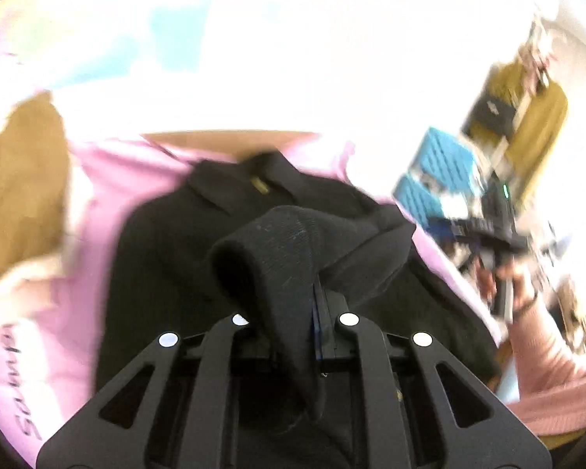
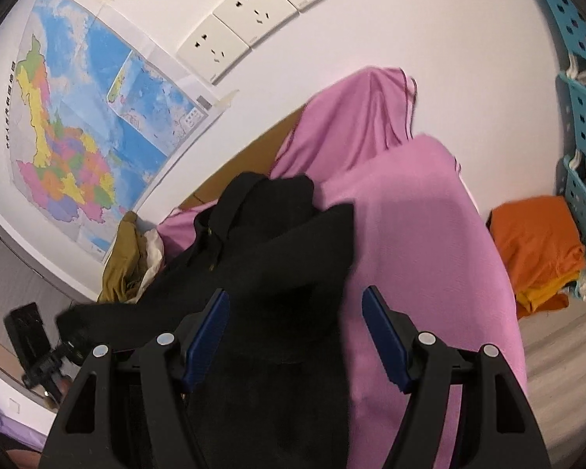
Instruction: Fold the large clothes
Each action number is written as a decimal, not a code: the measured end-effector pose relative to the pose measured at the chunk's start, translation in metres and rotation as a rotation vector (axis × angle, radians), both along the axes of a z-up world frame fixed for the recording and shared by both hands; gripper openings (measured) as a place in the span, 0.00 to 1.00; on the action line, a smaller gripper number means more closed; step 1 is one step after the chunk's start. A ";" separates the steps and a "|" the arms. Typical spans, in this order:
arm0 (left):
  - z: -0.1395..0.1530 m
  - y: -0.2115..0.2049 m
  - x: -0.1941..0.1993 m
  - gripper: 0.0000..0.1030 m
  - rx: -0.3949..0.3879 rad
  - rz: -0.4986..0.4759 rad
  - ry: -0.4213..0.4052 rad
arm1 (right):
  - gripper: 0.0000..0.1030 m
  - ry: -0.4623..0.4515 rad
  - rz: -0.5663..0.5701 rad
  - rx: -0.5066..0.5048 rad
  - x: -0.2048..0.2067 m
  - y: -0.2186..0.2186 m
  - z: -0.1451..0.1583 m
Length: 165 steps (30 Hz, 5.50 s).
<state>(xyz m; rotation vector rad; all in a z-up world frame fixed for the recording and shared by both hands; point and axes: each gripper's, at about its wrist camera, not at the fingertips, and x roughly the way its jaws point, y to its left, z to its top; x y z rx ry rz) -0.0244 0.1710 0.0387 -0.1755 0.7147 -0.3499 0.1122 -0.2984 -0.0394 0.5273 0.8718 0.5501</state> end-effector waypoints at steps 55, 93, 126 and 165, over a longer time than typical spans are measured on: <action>-0.071 -0.022 0.020 0.71 0.520 -0.111 0.143 | 0.26 -0.054 0.176 -0.265 0.091 0.076 0.033; -0.073 0.086 -0.051 0.85 0.265 0.110 0.257 | 0.69 -0.260 0.569 -0.524 0.008 0.267 0.037; -0.066 0.191 -0.134 0.83 0.100 0.247 0.214 | 0.58 -0.339 0.846 -0.611 -0.054 0.372 0.016; -0.045 0.197 -0.202 0.16 -0.060 0.311 0.128 | 0.67 -0.261 1.104 -0.258 -0.151 0.445 0.038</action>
